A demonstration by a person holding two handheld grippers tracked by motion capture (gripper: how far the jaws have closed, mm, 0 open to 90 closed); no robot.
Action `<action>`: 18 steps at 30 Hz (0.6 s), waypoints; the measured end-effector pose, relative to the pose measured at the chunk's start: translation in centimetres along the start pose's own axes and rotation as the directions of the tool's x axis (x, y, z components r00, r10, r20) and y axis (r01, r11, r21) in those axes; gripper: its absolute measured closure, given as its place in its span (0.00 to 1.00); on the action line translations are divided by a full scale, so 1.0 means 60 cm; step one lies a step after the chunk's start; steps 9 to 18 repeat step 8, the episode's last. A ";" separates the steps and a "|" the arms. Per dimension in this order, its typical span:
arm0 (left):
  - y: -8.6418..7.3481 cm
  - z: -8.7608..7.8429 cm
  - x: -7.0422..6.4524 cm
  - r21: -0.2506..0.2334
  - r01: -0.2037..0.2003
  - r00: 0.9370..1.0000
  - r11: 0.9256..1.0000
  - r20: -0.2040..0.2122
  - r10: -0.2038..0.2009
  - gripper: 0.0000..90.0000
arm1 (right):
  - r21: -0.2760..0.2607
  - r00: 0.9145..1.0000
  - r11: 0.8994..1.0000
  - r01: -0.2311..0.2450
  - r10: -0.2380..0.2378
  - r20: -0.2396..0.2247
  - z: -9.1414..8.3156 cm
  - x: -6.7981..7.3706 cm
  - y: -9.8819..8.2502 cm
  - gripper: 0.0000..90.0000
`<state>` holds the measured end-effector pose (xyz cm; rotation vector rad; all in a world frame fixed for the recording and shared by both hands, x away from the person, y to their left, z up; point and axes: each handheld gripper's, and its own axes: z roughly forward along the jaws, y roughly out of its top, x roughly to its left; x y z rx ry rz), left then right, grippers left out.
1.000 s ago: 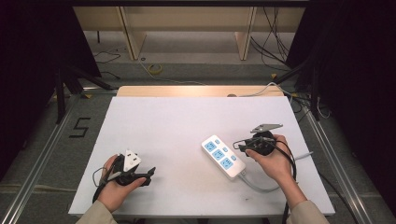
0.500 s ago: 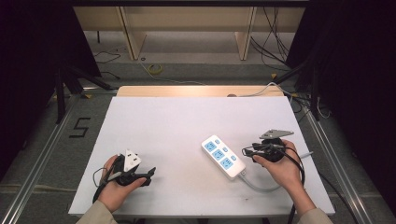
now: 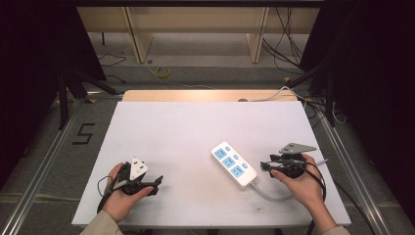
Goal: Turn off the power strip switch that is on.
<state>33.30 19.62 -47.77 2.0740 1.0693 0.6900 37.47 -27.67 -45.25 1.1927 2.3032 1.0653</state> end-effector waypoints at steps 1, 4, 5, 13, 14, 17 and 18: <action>0.000 0.001 0.000 -0.003 0.002 1.000 1.000 0.000 -0.002 0.19 | -0.003 1.000 1.000 -0.001 0.001 0.001 -0.001 -0.001 -0.003 0.55; 0.000 0.001 -0.001 -0.002 0.001 1.000 1.000 0.002 -0.001 0.19 | -0.009 1.000 1.000 -0.003 0.003 0.002 -0.003 -0.003 -0.009 0.54; 0.000 0.002 -0.001 -0.001 0.001 1.000 1.000 0.003 -0.001 0.19 | -0.012 1.000 1.000 -0.005 0.005 0.003 -0.003 -0.003 -0.010 0.55; -0.001 0.003 -0.001 0.005 0.001 1.000 1.000 0.004 -0.001 0.19 | -0.020 1.000 1.000 -0.001 0.001 0.002 -0.005 -0.003 -0.010 0.54; -0.001 0.003 -0.001 0.005 0.001 1.000 1.000 0.004 -0.001 0.19 | -0.020 1.000 1.000 -0.001 0.001 0.002 -0.005 -0.003 -0.010 0.54; -0.001 0.003 -0.001 0.005 0.001 1.000 1.000 0.004 -0.001 0.19 | -0.020 1.000 1.000 -0.001 0.001 0.002 -0.005 -0.003 -0.010 0.54; -0.001 0.003 -0.001 0.005 0.001 1.000 1.000 0.004 -0.001 0.19 | -0.020 1.000 1.000 -0.001 0.001 0.002 -0.005 -0.003 -0.010 0.54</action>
